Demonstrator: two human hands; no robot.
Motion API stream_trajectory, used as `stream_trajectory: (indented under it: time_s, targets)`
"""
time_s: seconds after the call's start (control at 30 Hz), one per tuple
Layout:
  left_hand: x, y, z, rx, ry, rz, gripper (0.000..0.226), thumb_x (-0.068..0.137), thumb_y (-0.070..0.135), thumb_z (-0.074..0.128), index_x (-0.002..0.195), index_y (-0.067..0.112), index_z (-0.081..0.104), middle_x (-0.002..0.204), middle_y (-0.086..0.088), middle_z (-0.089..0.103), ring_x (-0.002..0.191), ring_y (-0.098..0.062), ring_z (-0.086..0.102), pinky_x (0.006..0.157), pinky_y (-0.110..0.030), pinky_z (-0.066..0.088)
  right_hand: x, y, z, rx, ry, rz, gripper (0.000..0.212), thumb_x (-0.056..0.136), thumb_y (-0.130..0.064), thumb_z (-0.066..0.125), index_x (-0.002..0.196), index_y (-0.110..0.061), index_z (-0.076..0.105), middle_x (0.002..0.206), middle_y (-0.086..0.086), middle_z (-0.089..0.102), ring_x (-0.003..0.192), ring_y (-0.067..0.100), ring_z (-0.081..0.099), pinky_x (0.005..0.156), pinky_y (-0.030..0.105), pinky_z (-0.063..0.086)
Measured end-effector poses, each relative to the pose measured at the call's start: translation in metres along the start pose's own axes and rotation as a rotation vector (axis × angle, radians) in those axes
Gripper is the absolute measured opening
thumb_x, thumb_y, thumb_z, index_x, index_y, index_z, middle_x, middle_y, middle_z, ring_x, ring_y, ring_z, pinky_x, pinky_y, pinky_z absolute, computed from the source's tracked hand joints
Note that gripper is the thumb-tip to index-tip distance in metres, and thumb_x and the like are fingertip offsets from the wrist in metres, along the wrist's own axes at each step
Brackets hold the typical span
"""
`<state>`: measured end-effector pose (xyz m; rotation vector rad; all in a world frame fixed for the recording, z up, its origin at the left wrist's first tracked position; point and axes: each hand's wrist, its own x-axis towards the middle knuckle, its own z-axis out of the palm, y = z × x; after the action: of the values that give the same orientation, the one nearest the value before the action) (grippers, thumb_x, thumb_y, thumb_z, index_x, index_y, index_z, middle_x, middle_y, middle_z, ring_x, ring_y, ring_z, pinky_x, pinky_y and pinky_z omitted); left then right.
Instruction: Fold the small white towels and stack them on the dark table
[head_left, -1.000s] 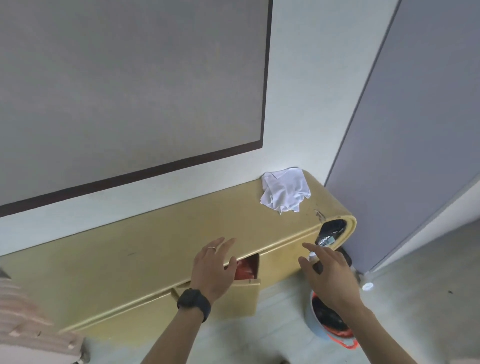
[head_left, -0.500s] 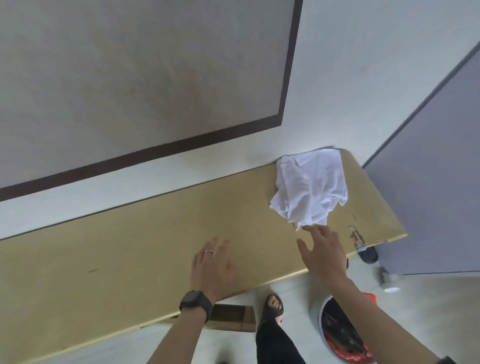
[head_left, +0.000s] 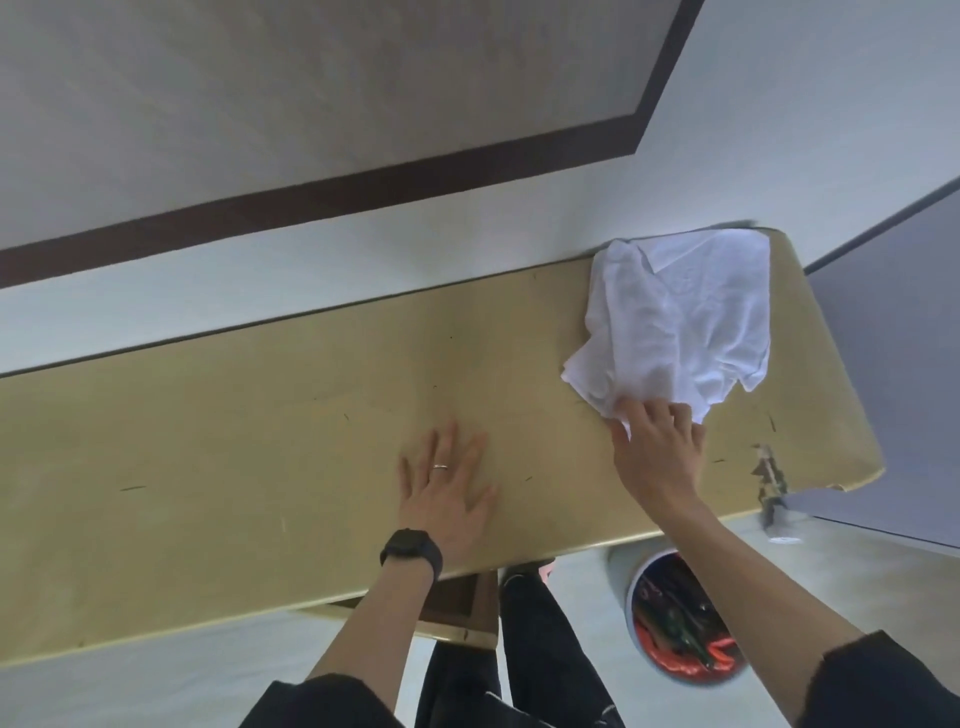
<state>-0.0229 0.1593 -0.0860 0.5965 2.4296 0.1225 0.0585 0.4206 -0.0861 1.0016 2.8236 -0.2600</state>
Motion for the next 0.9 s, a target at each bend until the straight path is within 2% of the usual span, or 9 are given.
stream_trajectory:
  time_s: [0.17, 0.33, 0.4, 0.47, 0.53, 0.6, 0.67, 0.8, 0.9]
  targets:
    - [0.0, -0.004, -0.012, 0.01, -0.066, 0.023, 0.067, 0.097, 0.063, 0.027, 0.148, 0.054, -0.015, 0.157, 0.018, -0.029, 0.149, -0.018, -0.02, 0.121, -0.052, -0.008, 0.003, -0.005, -0.008, -0.151, -0.026, 0.016, 0.029, 0.089, -0.053, 0.056, 0.101, -0.027, 0.06, 0.093, -0.003, 0.065, 0.097, 0.028, 0.054, 0.081, 0.042, 0.037]
    - [0.001, -0.006, -0.022, 0.001, -0.108, 0.033, 0.068, 0.096, 0.061, 0.032, 0.151, 0.052, -0.006, 0.16, 0.016, -0.023, 0.15, -0.017, -0.017, 0.121, -0.052, -0.005, 0.005, -0.011, -0.018, -0.168, -0.087, 0.011, 0.021, 0.099, -0.033, 0.041, 0.099, -0.023, 0.06, 0.089, -0.001, 0.065, 0.098, 0.028, 0.055, 0.086, 0.043, 0.037]
    - [0.0, -0.006, -0.026, -0.01, -0.127, 0.039, 0.068, 0.096, 0.058, 0.036, 0.152, 0.05, -0.001, 0.162, 0.015, -0.02, 0.15, -0.017, -0.015, 0.122, -0.052, -0.001, -0.001, -0.013, -0.03, -0.073, -0.055, 0.043, 0.018, 0.098, -0.024, 0.041, 0.093, -0.017, 0.057, 0.085, 0.002, 0.062, 0.092, 0.028, 0.054, 0.083, 0.042, 0.037]
    - [0.001, -0.005, -0.035, -0.034, -0.139, 0.033, 0.066, 0.097, 0.054, 0.04, 0.154, 0.044, 0.008, 0.164, 0.01, -0.01, 0.152, -0.019, -0.005, 0.122, -0.05, 0.006, -0.003, -0.014, -0.052, 0.124, 0.008, 0.105, 0.017, 0.098, -0.018, 0.037, 0.09, -0.013, 0.051, 0.08, 0.004, 0.058, 0.084, 0.028, 0.052, 0.076, 0.04, 0.038]
    - [-0.001, 0.001, -0.052, -0.102, -0.135, 0.01, 0.064, 0.098, 0.047, 0.043, 0.155, 0.036, 0.016, 0.165, 0.001, 0.007, 0.151, -0.023, 0.011, 0.121, -0.045, 0.016, -0.003, -0.014, -0.08, 0.385, 0.048, 0.163, 0.016, 0.1, -0.013, 0.035, 0.099, -0.012, 0.051, 0.088, 0.006, 0.059, 0.084, 0.028, 0.053, 0.072, 0.038, 0.039]
    - [-0.007, 0.012, -0.076, -0.172, -0.098, 0.016, 0.062, 0.098, 0.039, 0.045, 0.154, 0.031, 0.021, 0.163, -0.004, 0.019, 0.148, -0.026, 0.021, 0.118, -0.042, 0.024, -0.005, -0.018, -0.115, 0.545, 0.073, 0.179, 0.024, 0.101, -0.011, 0.036, 0.115, -0.011, 0.057, 0.107, 0.007, 0.062, 0.097, 0.028, 0.056, 0.079, 0.033, 0.038]
    - [-0.017, 0.029, -0.103, -0.232, -0.021, 0.075, 0.06, 0.098, 0.034, 0.046, 0.153, 0.029, 0.023, 0.159, -0.005, 0.027, 0.145, -0.026, 0.026, 0.116, -0.041, 0.028, -0.008, -0.023, -0.151, 0.585, 0.098, 0.125, 0.029, 0.103, -0.014, 0.038, 0.122, -0.014, 0.059, 0.118, 0.004, 0.062, 0.106, 0.022, 0.057, 0.083, 0.027, 0.035]
    - [-0.042, 0.074, -0.168, -0.398, 0.194, 0.27, 0.061, 0.096, 0.037, 0.051, 0.152, 0.033, 0.027, 0.154, 0.006, 0.035, 0.141, -0.019, 0.031, 0.113, -0.039, 0.032, -0.024, -0.041, -0.22, 0.617, 0.029, -0.013, 0.022, 0.1, -0.024, 0.05, 0.117, -0.023, 0.064, 0.109, -0.008, 0.066, 0.088, -0.002, 0.059, 0.074, 0.013, 0.039]
    - [-0.057, 0.104, -0.213, -0.417, 0.313, 0.418, 0.059, 0.094, 0.043, 0.053, 0.149, 0.036, 0.033, 0.15, 0.008, 0.042, 0.136, -0.016, 0.036, 0.111, -0.037, 0.035, -0.043, -0.056, -0.256, 0.633, -0.022, -0.135, 0.013, 0.095, -0.024, 0.061, 0.103, -0.032, 0.067, 0.098, -0.015, 0.067, 0.086, -0.008, 0.06, 0.076, 0.011, 0.045]
